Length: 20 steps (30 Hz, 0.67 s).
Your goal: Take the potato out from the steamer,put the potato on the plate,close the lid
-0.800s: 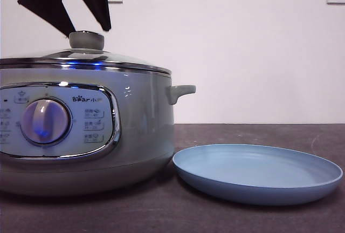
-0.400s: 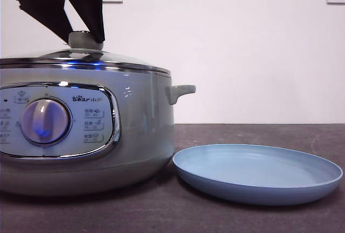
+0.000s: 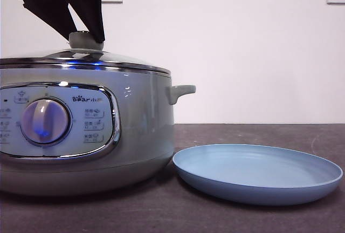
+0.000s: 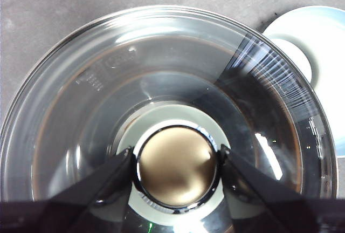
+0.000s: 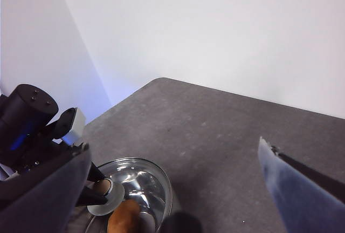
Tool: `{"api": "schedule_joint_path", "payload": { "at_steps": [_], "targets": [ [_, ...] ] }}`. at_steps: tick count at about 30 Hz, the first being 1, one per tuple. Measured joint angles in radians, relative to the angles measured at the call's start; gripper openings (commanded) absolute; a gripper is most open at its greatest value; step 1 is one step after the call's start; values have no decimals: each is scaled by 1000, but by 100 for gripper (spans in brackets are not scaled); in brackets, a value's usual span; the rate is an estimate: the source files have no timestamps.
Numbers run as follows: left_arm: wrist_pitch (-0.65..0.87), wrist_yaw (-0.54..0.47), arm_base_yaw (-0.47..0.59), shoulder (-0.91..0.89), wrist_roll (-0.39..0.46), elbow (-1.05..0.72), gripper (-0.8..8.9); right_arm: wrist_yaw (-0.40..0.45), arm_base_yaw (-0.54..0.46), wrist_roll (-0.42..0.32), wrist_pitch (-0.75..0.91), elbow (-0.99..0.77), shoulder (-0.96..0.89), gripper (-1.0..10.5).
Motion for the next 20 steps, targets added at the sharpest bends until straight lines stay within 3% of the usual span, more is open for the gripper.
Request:
{"api": "schedule_joint_path", "payload": {
  "at_steps": [5, 9, 14, 20],
  "targets": [
    [-39, -2, 0, 11, 8, 69, -8, 0, 0, 0, 0, 0, 0, 532],
    [-55, -10, 1, 11, 27, 222, -8, -2, 19, 0, 2, 0, 0, 532],
    [-83, -11, 1, -17, 50, 397, -8, -1, 69, 8, 31, 0, 1, 532],
    [-80, -11, 1, -142, 61, 454, -8, 9, 165, 15, 39, 9, 33, 532]
  ]
}}
